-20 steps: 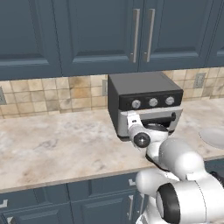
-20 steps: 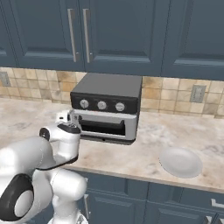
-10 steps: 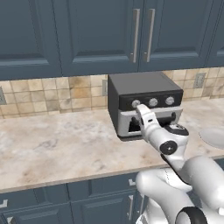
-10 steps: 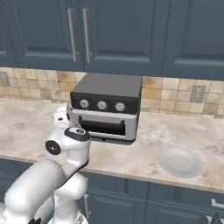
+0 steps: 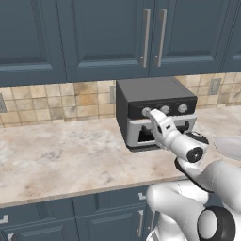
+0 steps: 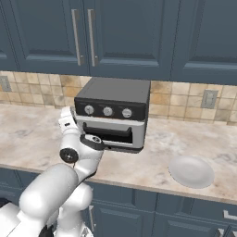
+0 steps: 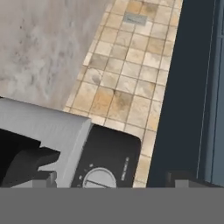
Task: Pull the toaster oven rack outwards. Pick up the baguette from the plate and place it on the toaster oven rack. Close the toaster oven door fully and set the temperature to the lowest setting.
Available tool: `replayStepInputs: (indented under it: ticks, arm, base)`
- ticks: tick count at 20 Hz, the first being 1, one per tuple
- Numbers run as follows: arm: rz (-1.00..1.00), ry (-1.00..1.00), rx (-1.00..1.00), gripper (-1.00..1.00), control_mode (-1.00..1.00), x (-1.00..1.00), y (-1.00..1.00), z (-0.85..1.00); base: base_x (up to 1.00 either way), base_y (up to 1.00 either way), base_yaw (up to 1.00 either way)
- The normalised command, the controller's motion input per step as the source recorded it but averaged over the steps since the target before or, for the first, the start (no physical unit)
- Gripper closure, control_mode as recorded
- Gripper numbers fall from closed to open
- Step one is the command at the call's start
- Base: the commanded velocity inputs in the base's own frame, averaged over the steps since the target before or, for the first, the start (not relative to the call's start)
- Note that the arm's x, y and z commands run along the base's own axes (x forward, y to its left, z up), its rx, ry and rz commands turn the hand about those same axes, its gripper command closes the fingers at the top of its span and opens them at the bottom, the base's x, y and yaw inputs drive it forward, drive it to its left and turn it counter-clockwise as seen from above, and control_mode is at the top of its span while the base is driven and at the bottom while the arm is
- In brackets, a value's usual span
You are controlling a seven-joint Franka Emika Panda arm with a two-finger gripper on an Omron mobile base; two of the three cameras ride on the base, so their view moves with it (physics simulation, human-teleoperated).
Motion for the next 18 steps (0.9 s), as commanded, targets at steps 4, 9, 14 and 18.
replayStepInputs:
  ticks: [4, 9, 14, 18]
  arm:
    - [0.14, 0.39, -0.12, -1.00, -1.00, 0.06, -0.22, 0.16]
    - [0.10, 0.35, -0.03, -1.00, -1.00, 0.08, -0.58, 0.15]
    - [0.00, 0.21, 0.00, -1.00, -1.00, 0.22, -0.73, 0.18]
    - [0.00, 0.07, 0.03, -1.00, -1.00, 0.18, -0.50, 0.15]
  base:
    - [0.00, 0.00, 0.00]
    - [0.00, 0.00, 0.00]
    - [0.00, 0.00, 0.00]
    - [0.00, 0.00, 0.00]
